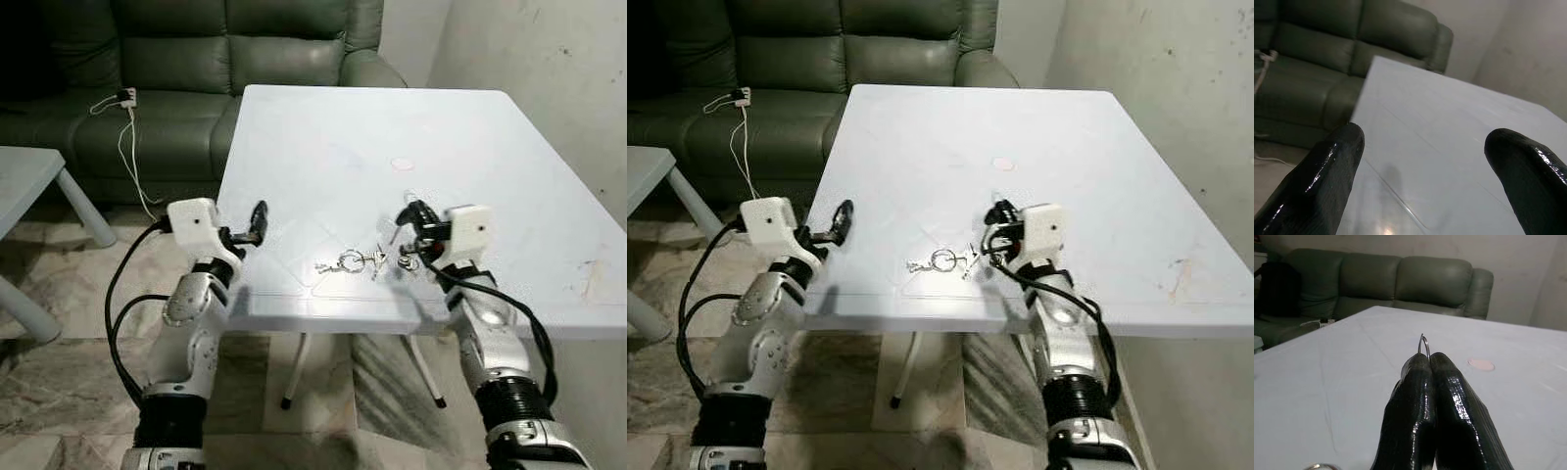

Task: Hang keys on a hook

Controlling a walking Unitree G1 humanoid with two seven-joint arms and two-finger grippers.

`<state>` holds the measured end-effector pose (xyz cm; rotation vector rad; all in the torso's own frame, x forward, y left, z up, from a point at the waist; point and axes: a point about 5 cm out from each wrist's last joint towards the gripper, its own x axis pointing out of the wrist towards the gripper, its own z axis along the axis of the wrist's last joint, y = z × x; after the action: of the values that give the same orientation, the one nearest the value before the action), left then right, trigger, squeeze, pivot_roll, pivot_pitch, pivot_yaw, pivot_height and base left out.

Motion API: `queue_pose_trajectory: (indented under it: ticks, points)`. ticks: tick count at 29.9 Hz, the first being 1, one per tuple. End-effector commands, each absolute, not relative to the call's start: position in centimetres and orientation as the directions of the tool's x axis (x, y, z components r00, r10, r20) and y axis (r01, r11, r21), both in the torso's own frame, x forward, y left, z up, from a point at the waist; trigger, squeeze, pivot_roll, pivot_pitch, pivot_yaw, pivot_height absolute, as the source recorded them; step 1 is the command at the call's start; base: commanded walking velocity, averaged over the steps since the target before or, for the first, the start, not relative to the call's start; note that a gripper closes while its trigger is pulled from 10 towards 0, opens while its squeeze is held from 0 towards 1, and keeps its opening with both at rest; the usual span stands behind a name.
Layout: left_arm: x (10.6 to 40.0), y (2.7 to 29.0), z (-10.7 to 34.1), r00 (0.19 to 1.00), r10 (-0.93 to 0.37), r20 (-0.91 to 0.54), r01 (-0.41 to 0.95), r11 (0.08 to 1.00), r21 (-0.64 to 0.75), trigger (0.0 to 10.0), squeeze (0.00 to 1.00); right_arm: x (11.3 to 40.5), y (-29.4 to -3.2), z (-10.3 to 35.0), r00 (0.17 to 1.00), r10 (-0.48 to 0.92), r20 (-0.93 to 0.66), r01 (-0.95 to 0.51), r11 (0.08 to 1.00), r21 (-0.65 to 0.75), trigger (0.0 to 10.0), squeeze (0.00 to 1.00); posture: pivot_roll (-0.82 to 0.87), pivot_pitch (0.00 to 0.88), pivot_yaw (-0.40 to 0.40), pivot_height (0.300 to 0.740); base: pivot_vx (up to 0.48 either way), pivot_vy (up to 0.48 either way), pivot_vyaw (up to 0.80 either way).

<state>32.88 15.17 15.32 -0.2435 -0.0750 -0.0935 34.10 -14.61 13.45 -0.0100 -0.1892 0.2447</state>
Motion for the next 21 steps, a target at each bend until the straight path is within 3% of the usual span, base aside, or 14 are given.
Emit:
queue_pose_trajectory:
  ticks: [1, 21]
  points:
    - [33.4, 15.4, 15.8, 0.993, -0.062, 0.102, 0.084, 0.970, -0.228, 10.0, 0.00, 33.9, -14.9, 13.9, 0.960, 0.199, 0.199, -0.192, 0.980, -0.053, 10.0, 0.00, 0.01, 0.000, -0.046, 0.740, 0.000, 0.000, -0.72]
    - [34.3, 16.4, 18.0, 0.981, 0.008, 0.194, 0.038, 0.972, -0.231, 10.0, 0.00, 34.1, -15.7, 16.2, 0.964, 0.134, 0.228, -0.116, 0.989, -0.089, 10.0, 0.00, 0.01, 0.000, -0.051, 0.740, 0.000, 0.000, -0.74]
